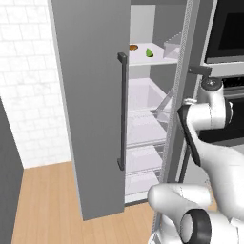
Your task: Grab a lemon wedge from the fridge and one ice cube from the ice bowl, and put them in the glass of lemonade.
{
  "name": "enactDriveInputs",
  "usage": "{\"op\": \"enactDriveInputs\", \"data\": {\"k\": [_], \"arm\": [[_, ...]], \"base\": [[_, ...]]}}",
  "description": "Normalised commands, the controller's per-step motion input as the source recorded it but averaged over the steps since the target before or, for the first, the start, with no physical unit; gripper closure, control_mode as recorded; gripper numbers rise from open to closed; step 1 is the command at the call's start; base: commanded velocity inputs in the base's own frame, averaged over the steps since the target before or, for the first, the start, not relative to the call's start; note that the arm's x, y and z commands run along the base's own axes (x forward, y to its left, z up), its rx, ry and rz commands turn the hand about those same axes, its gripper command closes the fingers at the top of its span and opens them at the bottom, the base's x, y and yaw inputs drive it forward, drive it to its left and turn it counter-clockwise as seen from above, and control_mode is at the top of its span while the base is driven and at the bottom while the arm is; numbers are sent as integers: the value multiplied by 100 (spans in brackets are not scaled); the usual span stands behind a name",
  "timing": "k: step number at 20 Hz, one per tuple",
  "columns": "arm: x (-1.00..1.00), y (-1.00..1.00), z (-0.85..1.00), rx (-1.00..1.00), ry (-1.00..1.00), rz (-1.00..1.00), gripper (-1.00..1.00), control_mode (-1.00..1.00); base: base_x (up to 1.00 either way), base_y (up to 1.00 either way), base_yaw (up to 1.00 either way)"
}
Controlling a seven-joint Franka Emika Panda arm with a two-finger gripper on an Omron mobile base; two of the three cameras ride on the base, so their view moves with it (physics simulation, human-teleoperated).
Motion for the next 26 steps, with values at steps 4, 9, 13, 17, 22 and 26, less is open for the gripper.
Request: {"op": "enactDriveInputs", "data": {"k": [4,9,13,17,22,26], "arm": [[-65,86,72,-9,-1,10,-100,-100],[-1,100,49,-26,1,17,-100,-100],[3,100,57,-40,24,20,-100,-100],[61,100,21,-47,46,12,-100,-100],[100,94,-2,-36,38,3,-100,-100],[100,23,-23,-30,29,0,-100,-100]], "base": [[0,0,0],[0,0,0],[0,0,0],[0,0,0],[0,0,0],[0,0,0]]}}
